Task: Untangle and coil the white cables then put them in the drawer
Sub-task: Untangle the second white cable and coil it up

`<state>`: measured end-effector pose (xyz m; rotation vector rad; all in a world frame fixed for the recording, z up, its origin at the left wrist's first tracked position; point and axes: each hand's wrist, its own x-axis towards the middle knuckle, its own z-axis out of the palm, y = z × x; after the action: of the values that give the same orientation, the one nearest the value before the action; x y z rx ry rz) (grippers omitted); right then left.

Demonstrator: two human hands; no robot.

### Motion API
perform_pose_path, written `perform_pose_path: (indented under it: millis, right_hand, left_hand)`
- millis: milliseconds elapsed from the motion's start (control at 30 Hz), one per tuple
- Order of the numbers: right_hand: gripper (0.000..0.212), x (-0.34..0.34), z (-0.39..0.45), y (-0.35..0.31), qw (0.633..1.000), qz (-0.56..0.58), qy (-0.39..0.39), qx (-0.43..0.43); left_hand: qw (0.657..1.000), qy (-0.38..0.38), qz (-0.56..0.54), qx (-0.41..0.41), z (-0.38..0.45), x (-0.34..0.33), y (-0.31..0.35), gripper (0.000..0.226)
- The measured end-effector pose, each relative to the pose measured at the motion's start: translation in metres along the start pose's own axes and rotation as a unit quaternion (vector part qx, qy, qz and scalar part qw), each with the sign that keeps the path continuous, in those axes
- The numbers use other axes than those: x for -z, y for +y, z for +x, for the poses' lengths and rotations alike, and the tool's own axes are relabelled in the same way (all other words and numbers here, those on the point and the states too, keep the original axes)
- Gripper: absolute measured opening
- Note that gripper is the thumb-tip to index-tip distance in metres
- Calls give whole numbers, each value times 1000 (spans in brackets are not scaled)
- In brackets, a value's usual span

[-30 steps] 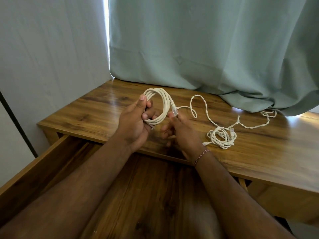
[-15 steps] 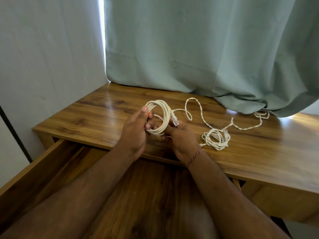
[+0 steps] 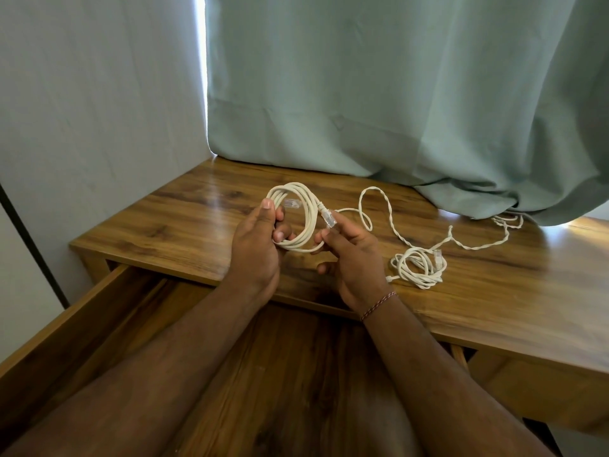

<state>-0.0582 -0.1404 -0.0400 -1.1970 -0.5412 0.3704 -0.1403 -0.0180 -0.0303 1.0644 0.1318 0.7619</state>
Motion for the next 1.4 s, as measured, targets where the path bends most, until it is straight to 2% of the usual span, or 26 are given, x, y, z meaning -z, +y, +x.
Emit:
perform_pose_path:
  millis: [133,267,367,500,600,700,800,900,967,1000,1033,1100,1133,1167,1233,1400]
  right_hand:
    - [23,8,0,2,999,-6,-10,44]
    - [30,13,2,6,995,-70,-50,49]
    - [25,19,4,8,994,-62,-80,37]
    - [20,22,3,8,992,-45,-116,34]
    - [18,13,2,6,996,-43,-78,31]
    - [25,6,3,0,999,37,-6,-28]
    - [34,2,2,-7,992,113,21,-61]
    - [29,-7,-1,-10,997,72,23,-24]
    - [36,-13,-4,-11,998,-28,11,54]
    - [46,-13,-6,-11,986,-119,9,118]
    - [54,-12,-7,-11,953,-232,11,194]
    - [55,-11,-10,-8,845,-424,21,325]
    - [51,-11,-12,-7,802,-476,29,360]
    - [46,-12,-14,-6,778,-503,34,375]
    - [36,-11,-14,-3,762,-517,37,389]
    - [16,-1,-8,0,792,-481,49,373]
  left_hand:
    - [1000,6,5,6,1,3,1,40]
    - [999,10,21,25,1,5,-1,39]
    - [998,11,21,55,1,6,0,37]
    - [994,-34,83,58,-6,3,-7,41]
    - [993,-39,94,53,-9,-2,-10,43]
    - [993,7,118,4,-4,1,-10,40]
    - [986,36,157,-42,0,5,-9,39]
    - [984,15,168,-60,0,7,-7,31]
    - [976,-2,202,-77,2,11,-8,25]
    - [972,-8,220,-85,3,12,-9,25]
    - [968,-13,234,-91,4,13,-11,25]
    - [959,-24,261,-106,4,14,-13,27]
    - [953,-29,277,-118,3,13,-13,30]
    - [947,-34,294,-128,2,13,-13,31]
    - [940,-43,309,-138,0,11,-12,28]
    - [909,-59,376,-172,1,12,-16,33]
